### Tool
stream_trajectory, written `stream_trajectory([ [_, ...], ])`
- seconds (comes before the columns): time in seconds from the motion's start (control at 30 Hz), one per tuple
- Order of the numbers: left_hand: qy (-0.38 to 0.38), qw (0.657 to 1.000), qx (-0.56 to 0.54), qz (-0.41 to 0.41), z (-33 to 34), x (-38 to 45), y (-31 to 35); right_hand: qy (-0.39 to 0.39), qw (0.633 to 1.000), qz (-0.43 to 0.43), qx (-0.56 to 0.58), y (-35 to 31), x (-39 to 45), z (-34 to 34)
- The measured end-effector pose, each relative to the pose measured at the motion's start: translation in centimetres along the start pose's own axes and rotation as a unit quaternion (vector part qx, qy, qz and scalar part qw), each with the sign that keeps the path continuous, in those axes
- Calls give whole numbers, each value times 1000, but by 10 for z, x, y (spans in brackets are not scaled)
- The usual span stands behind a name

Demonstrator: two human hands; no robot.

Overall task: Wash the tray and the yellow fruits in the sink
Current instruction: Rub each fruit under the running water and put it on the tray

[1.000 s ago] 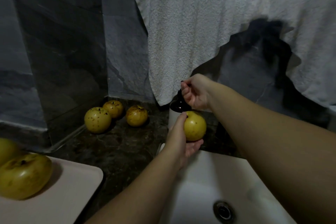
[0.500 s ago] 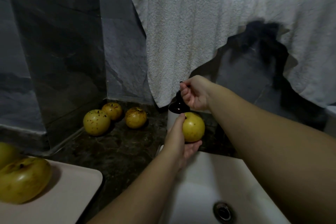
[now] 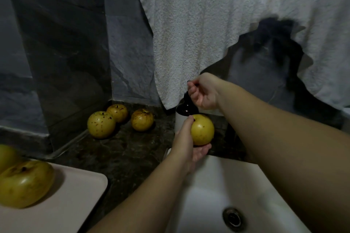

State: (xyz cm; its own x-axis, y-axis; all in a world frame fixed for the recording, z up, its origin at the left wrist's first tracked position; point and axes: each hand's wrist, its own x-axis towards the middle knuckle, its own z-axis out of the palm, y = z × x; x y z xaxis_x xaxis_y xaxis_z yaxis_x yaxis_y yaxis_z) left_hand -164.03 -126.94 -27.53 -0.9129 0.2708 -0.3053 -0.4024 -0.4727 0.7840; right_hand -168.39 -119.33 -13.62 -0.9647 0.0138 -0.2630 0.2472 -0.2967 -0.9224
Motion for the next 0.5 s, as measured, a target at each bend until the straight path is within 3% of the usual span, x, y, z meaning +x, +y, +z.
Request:
stream_trajectory([
  [0.5,-1,1000,0,-9,-1,-4,2,16,1000,7,-8,5,-3,-2],
])
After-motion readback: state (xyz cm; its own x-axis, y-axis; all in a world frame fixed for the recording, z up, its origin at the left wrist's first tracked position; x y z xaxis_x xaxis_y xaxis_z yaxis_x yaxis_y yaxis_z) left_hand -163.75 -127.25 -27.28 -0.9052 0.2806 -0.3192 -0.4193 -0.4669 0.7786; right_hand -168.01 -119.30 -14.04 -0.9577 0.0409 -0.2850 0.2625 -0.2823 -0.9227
